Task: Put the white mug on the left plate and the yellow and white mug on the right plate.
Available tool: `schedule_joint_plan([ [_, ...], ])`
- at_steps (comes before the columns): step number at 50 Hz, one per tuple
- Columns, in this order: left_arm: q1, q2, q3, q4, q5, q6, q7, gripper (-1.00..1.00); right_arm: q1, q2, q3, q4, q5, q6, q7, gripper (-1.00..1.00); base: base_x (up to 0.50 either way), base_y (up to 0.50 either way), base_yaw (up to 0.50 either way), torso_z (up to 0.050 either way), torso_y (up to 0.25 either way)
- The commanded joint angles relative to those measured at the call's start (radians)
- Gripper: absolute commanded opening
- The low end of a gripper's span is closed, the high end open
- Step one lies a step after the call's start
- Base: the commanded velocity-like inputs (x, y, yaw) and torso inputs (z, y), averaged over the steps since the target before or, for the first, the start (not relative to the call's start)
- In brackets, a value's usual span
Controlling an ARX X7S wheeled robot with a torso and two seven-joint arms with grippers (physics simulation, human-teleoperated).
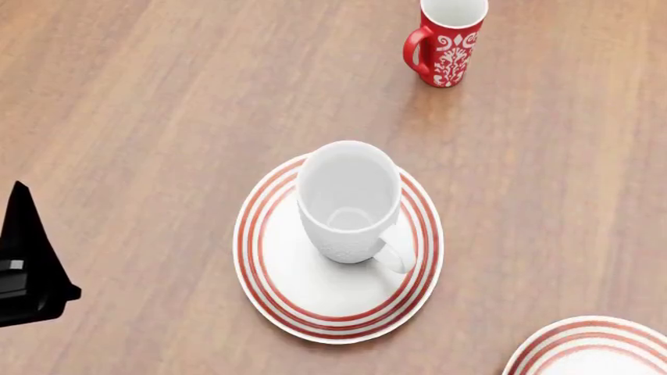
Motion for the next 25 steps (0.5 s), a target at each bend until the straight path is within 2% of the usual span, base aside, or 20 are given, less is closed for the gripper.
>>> schedule_joint_plan([
  [1, -0.002, -0.001, 0.000, -0.002, -0.001, 0.001, -0.003, 1.00, 0.037, 0.014, -0.022, 0.062, -0.007, -0.016, -0.003, -1.00, 0.00, 0.00, 0.00, 0.000, 0.000],
  [20, -0.005, 0.000, 0.006, -0.006, 0.001, 0.005, -0.005, 1.00, 0.051, 0.015, -0.038, 0.083, -0.010, -0.030, 0.013, -1.00, 0.00, 0.00, 0.00, 0.000, 0.001],
  [21, -0.005, 0.000, 0.006, -0.006, 0.001, 0.005, -0.005, 1.00, 0.051, 0.016, -0.039, 0.086, -0.012, -0.032, 0.014, 1.00, 0.00, 0.00, 0.00, 0.000, 0.000],
  [25, -0.006, -0.001, 0.006, -0.007, 0.000, 0.004, -0.007, 1.00, 0.048, 0.015, -0.028, 0.086, 0.006, -0.032, 0.013, 1.00, 0.00, 0.00, 0.00, 0.000, 0.000],
])
